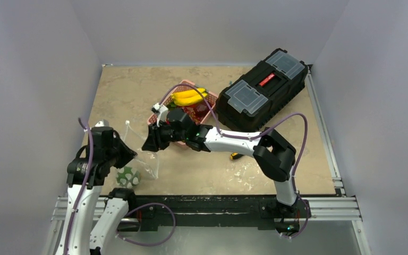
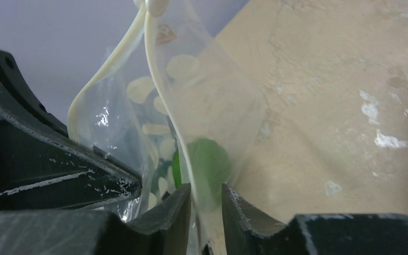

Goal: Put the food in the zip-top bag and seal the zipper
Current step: Adjust the zipper food storage bag at the center of the board, then pick up the fake fruit from the bin.

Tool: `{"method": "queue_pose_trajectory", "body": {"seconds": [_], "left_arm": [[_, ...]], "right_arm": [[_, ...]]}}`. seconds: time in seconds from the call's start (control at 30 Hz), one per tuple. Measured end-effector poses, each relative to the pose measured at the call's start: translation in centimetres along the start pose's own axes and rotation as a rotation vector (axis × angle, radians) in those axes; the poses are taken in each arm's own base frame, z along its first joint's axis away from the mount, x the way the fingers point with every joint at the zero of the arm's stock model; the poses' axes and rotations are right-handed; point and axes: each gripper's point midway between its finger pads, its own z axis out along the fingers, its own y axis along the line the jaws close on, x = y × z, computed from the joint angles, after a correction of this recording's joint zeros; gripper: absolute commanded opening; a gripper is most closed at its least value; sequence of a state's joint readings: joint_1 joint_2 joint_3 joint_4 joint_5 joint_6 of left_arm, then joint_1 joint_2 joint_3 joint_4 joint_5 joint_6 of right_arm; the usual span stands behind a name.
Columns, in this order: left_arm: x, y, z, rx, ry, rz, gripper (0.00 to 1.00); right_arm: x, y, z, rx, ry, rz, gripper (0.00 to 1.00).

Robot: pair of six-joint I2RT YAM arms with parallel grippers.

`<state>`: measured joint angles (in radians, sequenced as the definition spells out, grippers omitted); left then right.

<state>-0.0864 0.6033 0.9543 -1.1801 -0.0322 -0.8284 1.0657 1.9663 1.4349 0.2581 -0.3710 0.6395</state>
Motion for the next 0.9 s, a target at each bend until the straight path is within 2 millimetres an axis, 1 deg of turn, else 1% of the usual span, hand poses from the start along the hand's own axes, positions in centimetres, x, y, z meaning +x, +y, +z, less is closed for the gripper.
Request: {"method": "queue_pose_trajectory", "body": {"seconds": [0.07,0.13,0.23,0.3,0.33,0.37,0.4,0.47,0.53,0.57,0.67,0.73,0.77,0.9], "left_arm": [[0.5,0.0,0.8,-0.004,0.036,0.004,0.00],[0.7,-0.2,1.1,0.004,0.048,0.005,0.00],[0.7,-0.6,1.0,0.031,0.041,0.011,0.00],[0.6,-0.8,0.9,0.043,0.034,0.014,0.00],[0.5,-0.9,0.9,0.047,0.033,0.018,0.00],[0.5,-0.9,0.9,0.048,0.033,0.020,0.00],[0.5,-0.9,0.9,0.050,0.034,0.023,0.00],[0.5,-1.0,1.0,0.051,0.038,0.029,0.00],[0.4,-1.1,1.0,0.052,0.041,0.031,0.00],[0.4,-1.2,1.1,0.054,0.042,0.032,0.00],[0.5,-1.3,1.1,0.057,0.050,0.036,0.00],[0.6,-1.4,1.1,0.060,0.056,0.036,0.00],[0.6,-1.4,1.1,0.063,0.058,0.036,0.00],[0.8,-1.6,1.1,0.073,0.072,0.036,0.00]], "right_arm": [[0.5,-0.8,-0.2,0.044,0.028,-0.021,0.45],[0.5,-1.2,-0.7,0.079,0.040,-0.053,0.54],[-0.5,-1.2,-2.3,0.117,0.039,-0.102,0.63],[-2.0,-0.6,-3.7,0.133,0.016,-0.138,0.68],[-2.3,-0.6,-4.0,0.143,0.017,-0.154,0.72],[-4.2,0.0,-5.3,0.144,-0.023,-0.170,0.75],[-5.7,0.1,-6.1,0.154,-0.054,-0.187,0.78],[-8.3,-0.2,-7.6,0.184,-0.114,-0.209,0.84],[-10.3,-1.7,-9.1,0.237,-0.158,-0.217,0.90],[-11.2,-2.8,-9.7,0.276,-0.173,-0.220,0.91],[-12.1,-6.6,-10.4,0.407,-0.170,-0.214,0.94],[-11.9,-9.0,-9.9,0.488,-0.143,-0.209,0.99],[-11.6,-10.0,-9.5,0.520,-0.126,-0.205,0.99],[-9.4,-14.3,-8.1,0.669,-0.032,-0.187,0.99]]}}
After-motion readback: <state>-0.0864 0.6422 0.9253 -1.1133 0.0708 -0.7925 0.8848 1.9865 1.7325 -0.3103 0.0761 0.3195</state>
